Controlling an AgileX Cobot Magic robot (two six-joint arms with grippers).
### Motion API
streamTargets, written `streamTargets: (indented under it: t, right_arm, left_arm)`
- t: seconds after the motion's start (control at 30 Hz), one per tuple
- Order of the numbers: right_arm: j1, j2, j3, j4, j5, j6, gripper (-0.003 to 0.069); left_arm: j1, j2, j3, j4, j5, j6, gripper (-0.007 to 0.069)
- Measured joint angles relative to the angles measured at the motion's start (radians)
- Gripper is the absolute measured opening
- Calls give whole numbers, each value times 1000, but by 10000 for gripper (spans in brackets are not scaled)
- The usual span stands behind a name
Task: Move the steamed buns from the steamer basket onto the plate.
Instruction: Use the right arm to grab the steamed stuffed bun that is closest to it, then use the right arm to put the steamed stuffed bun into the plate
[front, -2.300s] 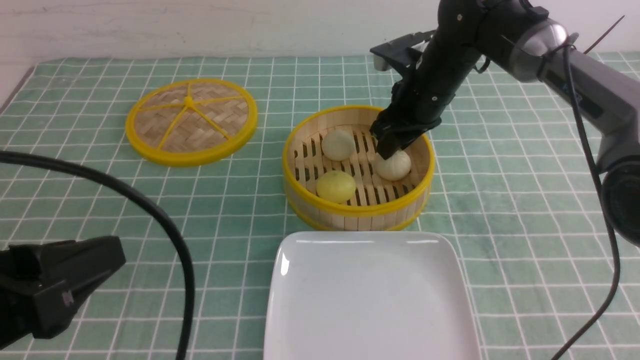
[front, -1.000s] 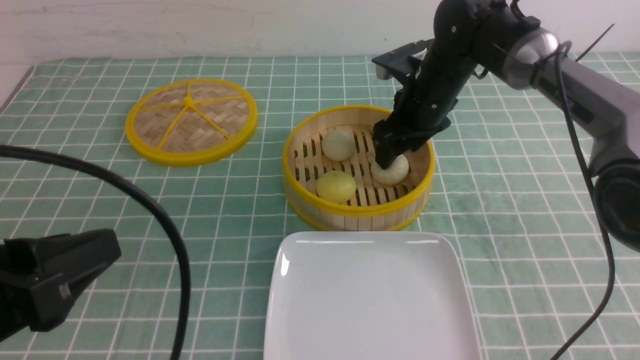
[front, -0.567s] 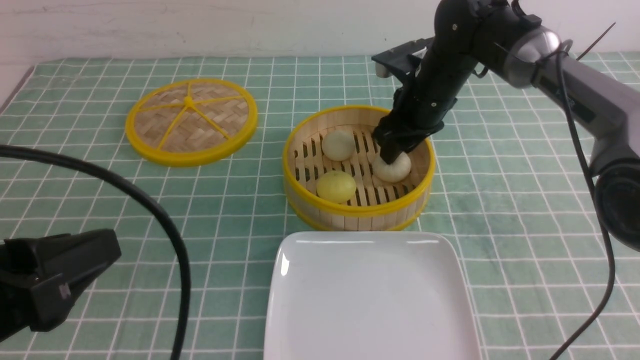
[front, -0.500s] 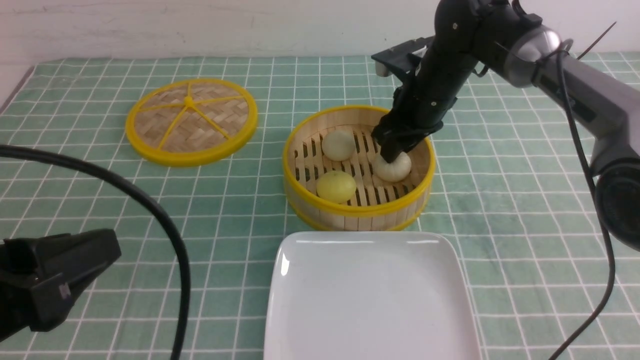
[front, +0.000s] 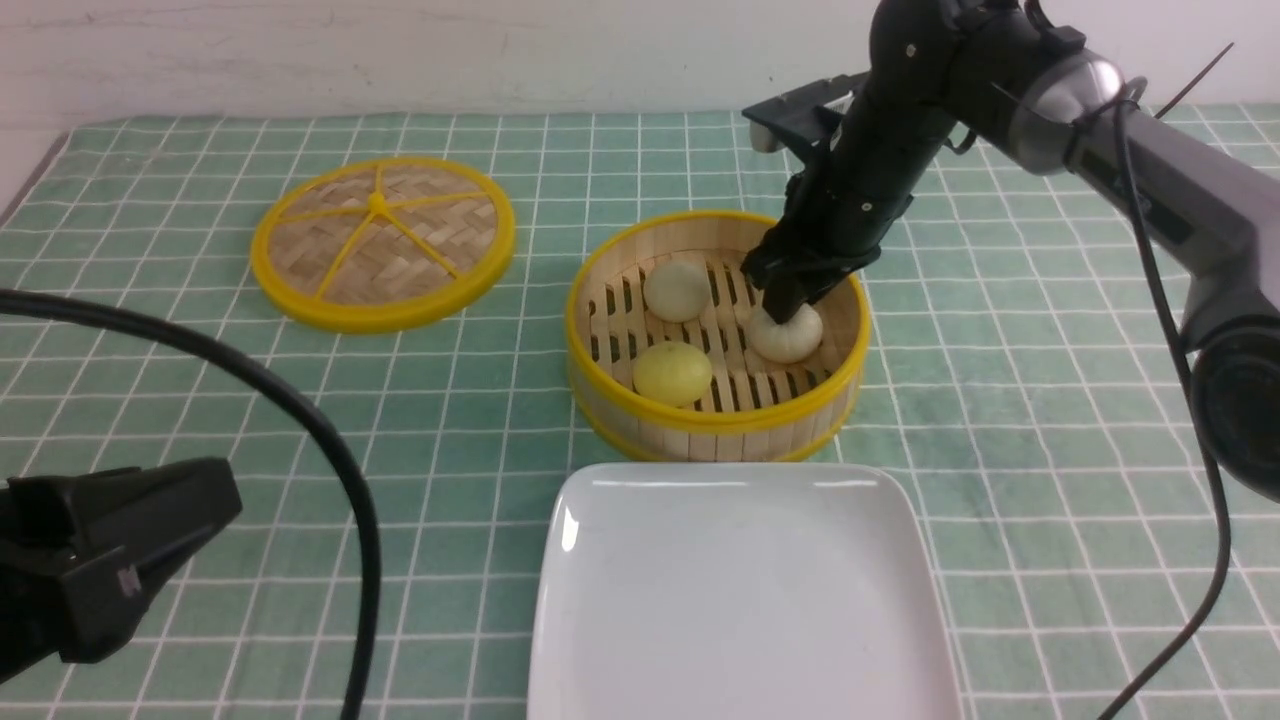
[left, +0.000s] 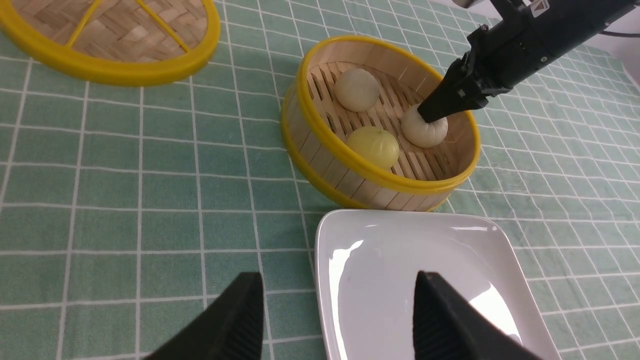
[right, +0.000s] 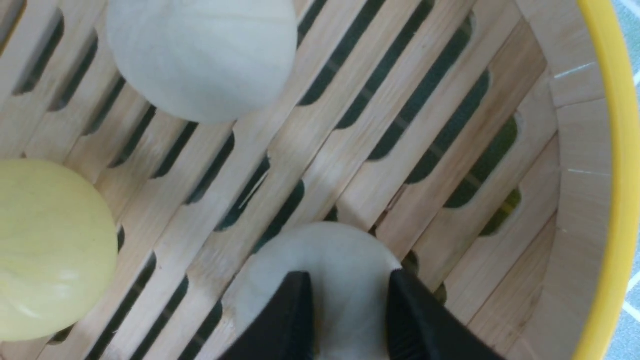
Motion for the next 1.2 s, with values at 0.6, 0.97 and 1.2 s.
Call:
streamTargets:
  t: [0.6,0.97,1.2]
  right_arm:
    - [0,-159,-97,-15,13,0,18]
    - [0,-366,-99,-15,27,103,18]
    - [0,-571,201,23,28,128,18]
  left_arm:
    - [0,0,0,0,-1,0,421]
    - [0,0,0,0,-40,0,421]
    - [0,0,0,0,-41,0,421]
